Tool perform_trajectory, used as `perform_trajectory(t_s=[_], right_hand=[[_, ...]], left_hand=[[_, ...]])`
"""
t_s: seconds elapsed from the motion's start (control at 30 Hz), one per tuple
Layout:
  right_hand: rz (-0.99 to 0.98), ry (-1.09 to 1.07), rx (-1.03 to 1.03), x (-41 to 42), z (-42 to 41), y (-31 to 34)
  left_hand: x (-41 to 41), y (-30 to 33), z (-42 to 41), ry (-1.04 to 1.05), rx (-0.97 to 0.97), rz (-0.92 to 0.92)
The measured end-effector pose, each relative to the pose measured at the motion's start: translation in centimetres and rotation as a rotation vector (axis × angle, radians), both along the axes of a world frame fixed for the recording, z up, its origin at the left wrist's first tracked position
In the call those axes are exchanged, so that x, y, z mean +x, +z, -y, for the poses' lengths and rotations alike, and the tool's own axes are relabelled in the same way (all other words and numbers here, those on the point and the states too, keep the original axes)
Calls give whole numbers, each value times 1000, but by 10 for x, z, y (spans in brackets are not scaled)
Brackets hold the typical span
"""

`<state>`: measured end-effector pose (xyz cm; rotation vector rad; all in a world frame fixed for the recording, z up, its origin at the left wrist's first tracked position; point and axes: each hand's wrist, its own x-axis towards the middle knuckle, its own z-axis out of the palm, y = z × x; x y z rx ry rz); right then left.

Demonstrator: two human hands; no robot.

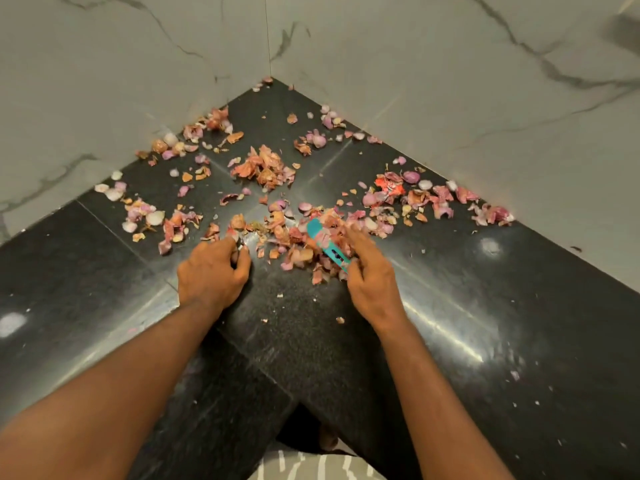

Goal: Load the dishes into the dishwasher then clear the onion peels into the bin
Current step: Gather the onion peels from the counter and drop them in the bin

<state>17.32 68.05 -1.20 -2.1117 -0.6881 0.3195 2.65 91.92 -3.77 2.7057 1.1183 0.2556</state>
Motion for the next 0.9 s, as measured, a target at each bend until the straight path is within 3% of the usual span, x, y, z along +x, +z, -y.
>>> perform_trajectory(t_s=[0.2,0.3,0.43,0.57,0.73,0.9], right_hand=[[-101,-300,209,16,23,24],[-134,-252,-65,25,40,32],[-323,-145,-468,30,67,33],[-381,-146,-623,25,70,25],[-331,-71,-474,20,24,26],[-133,70,-253,13,-15,43]], left_hand=[[1,1,-3,-15,5,-4],[1,1,-1,-19,11,0],[0,1,-2,-12,6,0],[0,1,-3,-7,-9,-3],[-2,0,-3,-16,-13,14],[-1,-1,-2,-17,-17,42]])
